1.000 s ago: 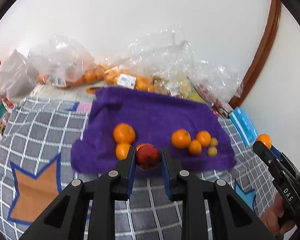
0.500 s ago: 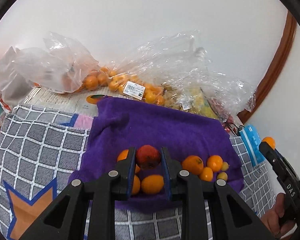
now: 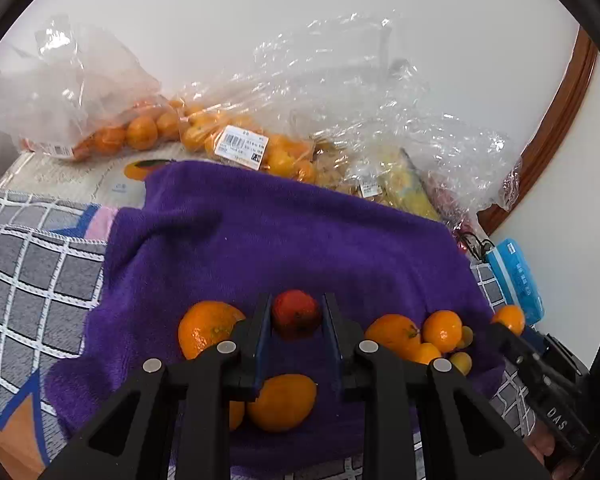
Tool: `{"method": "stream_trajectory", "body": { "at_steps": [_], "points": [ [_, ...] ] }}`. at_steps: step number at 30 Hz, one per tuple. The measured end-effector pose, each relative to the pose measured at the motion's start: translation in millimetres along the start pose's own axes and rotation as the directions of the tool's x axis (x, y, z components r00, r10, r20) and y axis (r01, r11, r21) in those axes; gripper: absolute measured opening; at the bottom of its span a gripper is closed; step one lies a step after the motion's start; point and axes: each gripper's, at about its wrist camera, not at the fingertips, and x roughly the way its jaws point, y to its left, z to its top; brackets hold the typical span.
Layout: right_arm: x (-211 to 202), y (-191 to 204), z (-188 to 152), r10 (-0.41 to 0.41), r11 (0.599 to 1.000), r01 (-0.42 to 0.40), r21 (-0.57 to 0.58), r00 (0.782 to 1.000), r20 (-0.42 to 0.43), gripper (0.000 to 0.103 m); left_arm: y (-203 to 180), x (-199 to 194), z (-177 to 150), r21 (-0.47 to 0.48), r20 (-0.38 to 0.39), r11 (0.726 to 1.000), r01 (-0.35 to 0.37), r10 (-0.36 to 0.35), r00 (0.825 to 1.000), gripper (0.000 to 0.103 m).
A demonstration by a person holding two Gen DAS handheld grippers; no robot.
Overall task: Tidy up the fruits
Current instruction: 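Carry the orange and red fruit over the purple towel with both tools, then open the right tool to drop its orange while the left tool releases the red fruit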
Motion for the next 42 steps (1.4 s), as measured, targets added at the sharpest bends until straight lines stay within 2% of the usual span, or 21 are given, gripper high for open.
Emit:
{"method": "stream_trajectory", "body": {
  "at_steps": [6,13,20,26,36,39,41,42],
  "points": [
    [16.1,5.6,-8.7,0.034,0.999,-0.036,-0.030,0.997,-0.074,0.040,7.3,3.7,-0.9,-0.021,0.013,0.999,0.028,-0.028,1.000,0.023],
    [26.7,6.1,-17.2,0.019,0.999,-0.025,-0.042,0.993,-0.119,0.040,8.1,11.2,-5.3,-0.019,0.005,0.999,0.033,-0.033,0.999,0.023],
    [28.4,5.3,-16.6,0.008,0.999,-0.012,-0.042,0.994,-0.111,0.040,3.4,15.5,-10.0,0.003,0.001,0.999,0.035,-0.035,0.999,0.023],
    [27.9,11.3,-18.1,-0.047,0.996,0.041,-0.078,0.996,-0.077,0.040,-2.6,20.2,-13.6,0.039,-0.009,0.999,0.018,-0.018,1.000,0.023],
    [23.7,13.6,-16.8,-0.078,0.993,0.073,-0.096,0.996,-0.043,0.040,-0.2,19.3,-12.9,0.020,-0.012,1.000,0.023,-0.022,1.000,0.023],
    [21.0,12.7,-15.2,-0.076,0.993,0.073,-0.087,0.997,-0.028,0.044,-0.9,18.6,-12.8,0.022,-0.017,1.000,0.017,-0.016,1.000,0.024],
    [18.7,12.5,-13.8,-0.084,0.993,0.083,-0.084,0.996,-0.014,0.053,-2.1,18.2,-12.2,0.026,-0.023,1.000,0.012,-0.012,1.000,0.025],
    [16.4,11.8,-12.7,-0.086,0.993,0.085,-0.079,0.996,-0.002,0.054,-2.4,17.2,-12.0,0.026,-0.025,1.000,0.012,-0.011,1.000,0.027]
  ]
}}
